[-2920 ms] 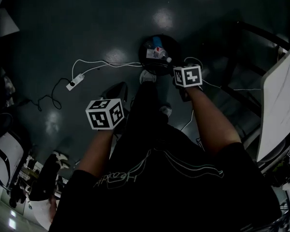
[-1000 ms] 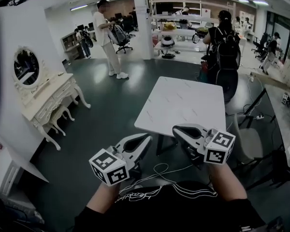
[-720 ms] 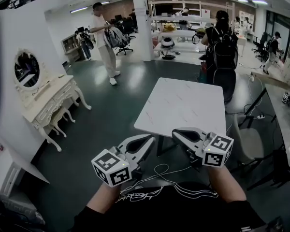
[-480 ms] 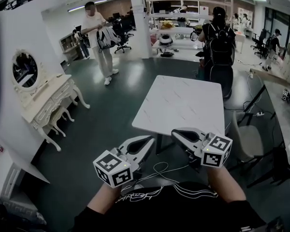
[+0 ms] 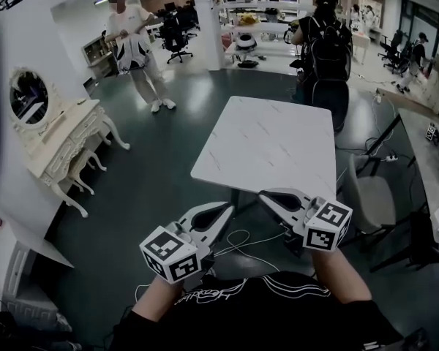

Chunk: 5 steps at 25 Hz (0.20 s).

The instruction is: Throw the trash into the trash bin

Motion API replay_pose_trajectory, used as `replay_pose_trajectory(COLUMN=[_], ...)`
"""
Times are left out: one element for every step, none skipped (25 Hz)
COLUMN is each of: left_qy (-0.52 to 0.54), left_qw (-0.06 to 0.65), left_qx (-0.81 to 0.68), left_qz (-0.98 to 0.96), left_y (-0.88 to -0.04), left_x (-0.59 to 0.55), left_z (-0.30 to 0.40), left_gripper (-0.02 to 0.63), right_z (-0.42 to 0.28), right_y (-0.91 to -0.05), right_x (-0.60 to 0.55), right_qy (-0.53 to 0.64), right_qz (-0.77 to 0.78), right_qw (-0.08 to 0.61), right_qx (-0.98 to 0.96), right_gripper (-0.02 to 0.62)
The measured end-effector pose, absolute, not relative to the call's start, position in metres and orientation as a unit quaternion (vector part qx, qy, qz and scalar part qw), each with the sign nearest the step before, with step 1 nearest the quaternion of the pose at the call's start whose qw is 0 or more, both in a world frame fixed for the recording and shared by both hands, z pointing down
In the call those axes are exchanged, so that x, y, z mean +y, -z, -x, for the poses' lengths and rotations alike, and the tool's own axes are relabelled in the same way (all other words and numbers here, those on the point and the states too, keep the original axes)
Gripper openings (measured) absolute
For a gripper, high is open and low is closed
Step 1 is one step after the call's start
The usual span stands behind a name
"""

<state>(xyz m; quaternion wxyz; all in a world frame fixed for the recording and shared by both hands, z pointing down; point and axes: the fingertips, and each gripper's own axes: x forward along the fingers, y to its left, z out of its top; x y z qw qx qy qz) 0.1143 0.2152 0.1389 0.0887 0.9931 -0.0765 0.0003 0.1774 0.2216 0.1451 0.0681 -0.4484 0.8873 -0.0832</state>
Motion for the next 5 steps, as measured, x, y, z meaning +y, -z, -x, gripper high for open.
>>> replay_pose_trajectory(left_qy=[-0.003, -0.004, -0.004, -0.004, -0.003], left_qw=[0.092, 0.097, 0.101, 0.105, 0.109], left_qx=[-0.078, -0.079, -0.08, -0.081, -0.082], left_qz=[-0.993, -0.992, -0.992, -0.991, -0.991], left_y=[-0.141, -0.143, -0.145, -0.147, -0.149], left_x=[0.214, 0.213, 0.212, 0.21, 0.209], left_z=[-0.117, -0.12, -0.123, -0.126, -0.129], left_gripper=[0.005, 0.005, 0.005, 0.005, 0.005], right_z=[-0.18, -0.183, -0.187, -0.19, -0.194], right_y=[-0.146, -0.147, -0.148, -0.149, -0.151], right_x=[0.222, 0.222, 0.221, 0.221, 0.22], right_qy=[0.084, 0.084, 0.084, 0.084, 0.085], right_qz=[0.448, 0.448, 0.449, 0.449, 0.45], right_qw=[0.069, 0.071, 0.072, 0.073, 0.074], right_qx=[0.887, 0.887, 0.887, 0.886, 0.886], right_gripper=[0.031, 0.031, 0.031, 0.031, 0.031])
